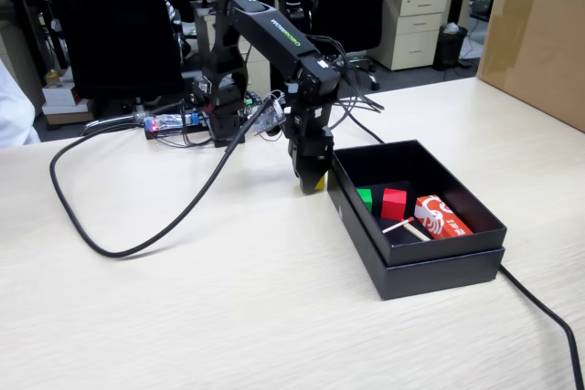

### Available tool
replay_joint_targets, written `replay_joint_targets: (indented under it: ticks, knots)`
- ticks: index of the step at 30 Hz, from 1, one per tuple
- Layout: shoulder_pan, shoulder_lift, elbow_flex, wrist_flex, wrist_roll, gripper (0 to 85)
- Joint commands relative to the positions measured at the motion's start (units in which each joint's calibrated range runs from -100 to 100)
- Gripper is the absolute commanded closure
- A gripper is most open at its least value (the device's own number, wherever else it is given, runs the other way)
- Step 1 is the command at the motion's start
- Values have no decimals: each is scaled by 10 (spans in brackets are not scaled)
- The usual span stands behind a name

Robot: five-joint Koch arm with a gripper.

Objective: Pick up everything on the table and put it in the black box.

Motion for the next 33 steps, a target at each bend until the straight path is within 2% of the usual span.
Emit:
replay_joint_targets:
  ticks: [1, 7, 13, 16, 24, 31, 32, 33]
  knots:
    - [-16, -146, 32, -9, -22, 846]
    - [-40, -309, 88, -12, -72, 846]
    - [-21, -211, 295, -21, -96, 846]
    - [-10, -113, 372, -21, -98, 846]
    - [19, 146, 425, -21, -94, 846]
    - [21, 189, 456, -28, -83, 845]
    - [21, 189, 453, -28, -80, 830]
    - [19, 189, 442, -29, -79, 717]
